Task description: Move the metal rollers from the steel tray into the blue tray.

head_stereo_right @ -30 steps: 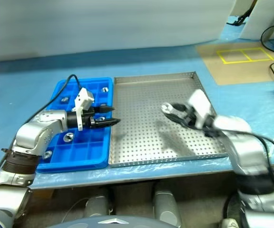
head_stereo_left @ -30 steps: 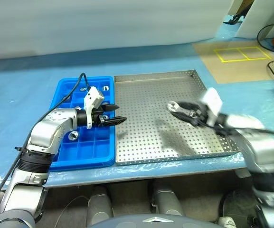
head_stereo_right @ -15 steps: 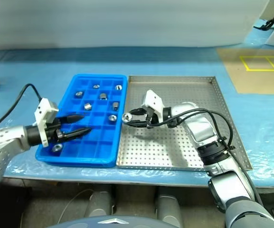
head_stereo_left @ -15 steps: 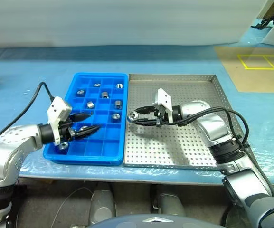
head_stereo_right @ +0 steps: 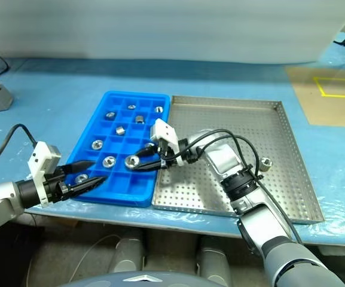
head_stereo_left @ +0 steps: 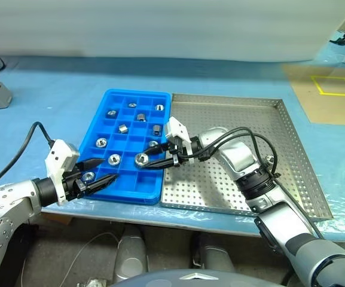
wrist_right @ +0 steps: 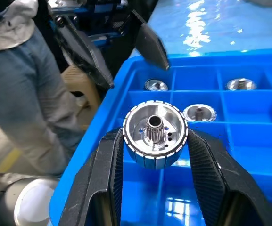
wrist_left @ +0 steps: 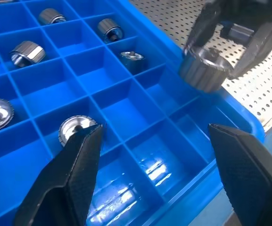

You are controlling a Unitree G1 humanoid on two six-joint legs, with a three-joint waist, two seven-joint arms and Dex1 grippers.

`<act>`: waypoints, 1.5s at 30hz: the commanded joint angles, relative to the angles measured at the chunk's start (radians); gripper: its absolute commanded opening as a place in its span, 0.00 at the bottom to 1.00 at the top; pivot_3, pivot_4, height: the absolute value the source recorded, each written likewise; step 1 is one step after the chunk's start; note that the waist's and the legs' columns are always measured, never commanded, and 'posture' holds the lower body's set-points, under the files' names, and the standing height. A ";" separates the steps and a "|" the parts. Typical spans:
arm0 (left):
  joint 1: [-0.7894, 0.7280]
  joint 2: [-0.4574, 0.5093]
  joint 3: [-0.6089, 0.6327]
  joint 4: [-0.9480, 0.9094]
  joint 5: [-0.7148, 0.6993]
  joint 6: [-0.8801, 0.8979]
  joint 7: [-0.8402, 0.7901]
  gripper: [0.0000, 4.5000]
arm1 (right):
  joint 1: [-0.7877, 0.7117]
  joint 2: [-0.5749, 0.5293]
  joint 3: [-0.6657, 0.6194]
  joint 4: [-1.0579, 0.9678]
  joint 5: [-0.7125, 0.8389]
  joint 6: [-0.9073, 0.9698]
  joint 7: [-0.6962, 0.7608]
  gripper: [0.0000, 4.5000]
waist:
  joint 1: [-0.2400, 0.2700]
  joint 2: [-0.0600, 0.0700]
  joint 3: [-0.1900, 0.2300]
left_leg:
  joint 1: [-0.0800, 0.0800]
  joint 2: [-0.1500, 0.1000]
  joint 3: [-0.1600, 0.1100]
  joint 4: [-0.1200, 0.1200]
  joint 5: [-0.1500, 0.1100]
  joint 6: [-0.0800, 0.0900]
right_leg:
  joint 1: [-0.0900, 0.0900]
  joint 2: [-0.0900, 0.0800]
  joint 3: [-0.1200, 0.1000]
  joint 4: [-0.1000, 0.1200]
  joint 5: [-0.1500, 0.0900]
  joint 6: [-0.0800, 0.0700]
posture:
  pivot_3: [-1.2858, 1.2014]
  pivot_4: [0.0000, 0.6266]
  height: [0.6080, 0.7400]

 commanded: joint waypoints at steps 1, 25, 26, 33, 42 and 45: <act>0.002 0.002 0.021 -0.051 -0.030 0.001 0.025 0.84 | 0.002 -0.021 0.000 -0.009 0.003 0.014 0.029 0.36 | 0.005 0.000 0.000 | -0.001 0.000 0.000 0.000 0.000 0.000 | 0.000 0.000 0.000 -0.001 0.000 0.000 | 0.64 0.24 1.00; -0.123 0.025 -0.047 0.036 -0.027 -0.012 0.030 0.84 | 0.050 -0.036 0.001 -0.045 0.073 0.223 0.069 0.36 | 0.012 0.000 0.000 | 0.001 0.000 -0.002 0.000 0.002 -0.003 | 0.000 0.001 0.000 0.001 0.000 0.000 | 0.61 0.24 1.00; -0.124 0.027 -0.047 0.037 -0.027 -0.012 0.028 0.84 | 0.051 -0.035 0.002 -0.046 0.075 0.225 0.067 0.36 | 0.012 0.000 0.000 | 0.001 0.000 -0.002 0.000 0.002 -0.003 | 0.000 0.001 0.000 0.001 0.000 0.000 | 0.61 0.24 1.00; -0.141 0.030 -0.064 0.047 -0.022 -0.013 0.025 0.84 | 0.040 -0.022 0.011 -0.017 0.058 0.218 0.051 0.74 | 0.012 0.000 0.000 | 0.001 0.000 -0.002 0.000 0.002 -0.003 | 0.000 0.001 0.000 0.002 0.000 0.000 | 0.61 0.24 1.00; -0.231 -0.008 -0.153 0.091 -0.009 -0.043 0.018 0.84 | 0.011 -0.118 -0.128 -0.060 0.099 0.211 0.026 0.81 | 0.017 0.000 0.000 | 0.001 -0.001 -0.002 0.001 0.003 -0.004 | 0.001 0.000 0.000 0.005 0.000 0.000 | 0.59 0.24 1.00; -0.303 -0.042 -0.216 0.133 0.001 -0.058 0.010 0.84 | 0.018 -0.214 -0.226 -0.109 0.126 0.225 0.005 0.81 | 0.016 0.000 0.000 | 0.001 -0.001 -0.002 0.003 0.003 -0.004 | 0.002 -0.001 0.000 0.006 0.000 0.000 | 0.56 0.24 1.00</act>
